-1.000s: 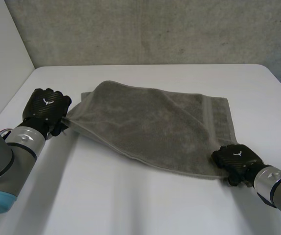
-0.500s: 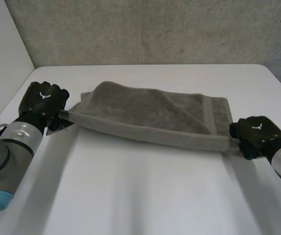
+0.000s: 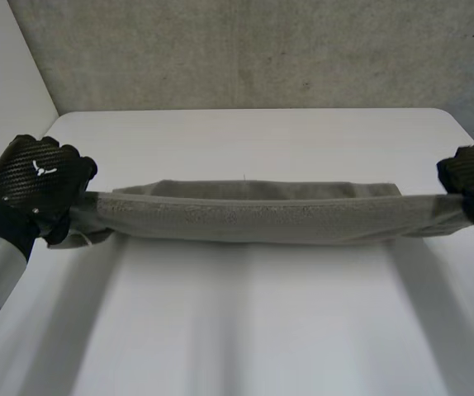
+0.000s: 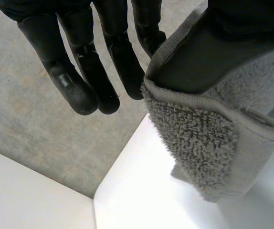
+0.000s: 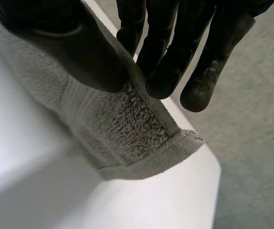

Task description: Fold the towel.

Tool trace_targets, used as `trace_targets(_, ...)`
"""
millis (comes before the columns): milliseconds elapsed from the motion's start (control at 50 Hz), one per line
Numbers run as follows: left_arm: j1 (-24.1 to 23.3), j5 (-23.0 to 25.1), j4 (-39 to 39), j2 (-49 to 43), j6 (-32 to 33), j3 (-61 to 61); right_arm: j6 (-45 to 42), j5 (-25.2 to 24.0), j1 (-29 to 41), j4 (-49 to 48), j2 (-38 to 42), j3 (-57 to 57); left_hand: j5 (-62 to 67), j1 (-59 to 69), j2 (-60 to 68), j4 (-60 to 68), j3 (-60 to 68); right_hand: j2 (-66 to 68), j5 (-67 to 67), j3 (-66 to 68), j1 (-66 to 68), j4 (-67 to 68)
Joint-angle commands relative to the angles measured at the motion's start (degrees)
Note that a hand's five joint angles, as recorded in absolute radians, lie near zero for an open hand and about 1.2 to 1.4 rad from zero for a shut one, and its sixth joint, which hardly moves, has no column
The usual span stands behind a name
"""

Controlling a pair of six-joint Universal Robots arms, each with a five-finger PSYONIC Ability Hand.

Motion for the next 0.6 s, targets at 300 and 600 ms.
trace_targets(300, -2.4, -0.6, 6.5, -29.0, 3.9, 13.7, -1.2, 2.6, 5.7, -0.1, 25.6, -16.2, -16.7, -4.1, -7.2, -7.1, -8.8, 4.1, 2.0, 2.8, 3.3, 3.1)
trace_targets(600, -3.4, -1.1, 7.2, -46.3, 3.5, 35.9, -1.1, 14.3, 11.0, -15.8, 42.2, -29.3, -16.7, -4.1, -7.2, -7.1, -8.8, 4.1, 2.0, 2.8, 3.3, 3.1)
